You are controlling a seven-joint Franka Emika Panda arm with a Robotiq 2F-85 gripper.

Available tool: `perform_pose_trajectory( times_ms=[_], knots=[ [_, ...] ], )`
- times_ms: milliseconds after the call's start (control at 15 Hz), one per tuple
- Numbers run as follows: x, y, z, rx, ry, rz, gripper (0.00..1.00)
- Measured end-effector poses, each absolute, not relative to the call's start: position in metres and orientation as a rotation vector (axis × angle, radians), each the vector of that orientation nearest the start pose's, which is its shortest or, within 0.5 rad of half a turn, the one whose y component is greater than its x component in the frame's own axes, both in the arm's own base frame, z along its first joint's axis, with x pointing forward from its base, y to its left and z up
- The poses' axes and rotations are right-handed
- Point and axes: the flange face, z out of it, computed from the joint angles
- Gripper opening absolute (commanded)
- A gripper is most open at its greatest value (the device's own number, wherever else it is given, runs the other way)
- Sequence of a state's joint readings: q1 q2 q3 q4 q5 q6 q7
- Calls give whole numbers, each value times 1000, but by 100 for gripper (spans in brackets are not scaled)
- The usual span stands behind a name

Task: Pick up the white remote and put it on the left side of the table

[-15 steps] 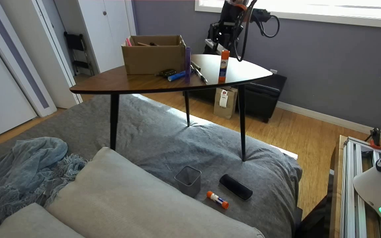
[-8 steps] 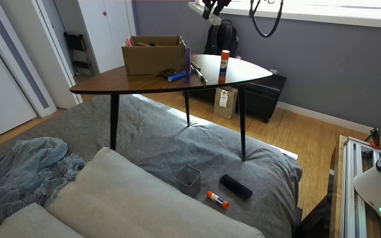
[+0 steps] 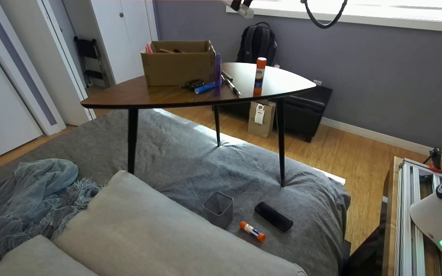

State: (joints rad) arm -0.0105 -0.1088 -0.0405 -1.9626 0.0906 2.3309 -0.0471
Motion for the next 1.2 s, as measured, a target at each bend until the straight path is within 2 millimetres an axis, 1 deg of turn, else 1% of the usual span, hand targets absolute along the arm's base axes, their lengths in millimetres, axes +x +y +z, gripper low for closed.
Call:
perform_pose_trajectory(
  times_ms=[67, 133, 333, 467, 533, 733, 867, 1200],
  knots=[
    [566, -28, 573, -2993, 76, -733, 49],
    [566, -28, 573, -2993, 76, -733, 24],
    [567, -27, 572, -2996, 65, -731, 24],
    [573, -13, 571, -3001, -21, -728, 24],
    [578, 0, 570, -3003, -84, -717, 24],
    [602, 45, 562, -2999, -289, -654, 24],
    [624, 70, 551, -2991, -424, -584, 24],
    [676, 105, 509, -2952, -697, -388, 24]
  ],
)
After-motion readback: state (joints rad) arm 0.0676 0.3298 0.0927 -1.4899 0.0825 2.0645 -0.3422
